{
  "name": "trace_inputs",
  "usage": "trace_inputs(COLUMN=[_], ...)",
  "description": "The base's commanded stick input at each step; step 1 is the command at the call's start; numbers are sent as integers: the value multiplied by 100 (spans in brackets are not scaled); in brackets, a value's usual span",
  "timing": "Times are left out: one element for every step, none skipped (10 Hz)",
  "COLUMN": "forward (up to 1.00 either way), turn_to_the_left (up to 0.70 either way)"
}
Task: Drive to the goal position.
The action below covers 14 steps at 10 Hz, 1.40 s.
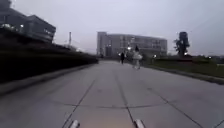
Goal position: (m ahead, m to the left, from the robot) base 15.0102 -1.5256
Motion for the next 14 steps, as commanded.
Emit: trace_inputs(forward=[85,85,85,85,1,78,85,84,1,85,85,85,85,85], turn_to_the_left=[0,0,0,0,0,0,0,0,0,0,0,0,0,0])
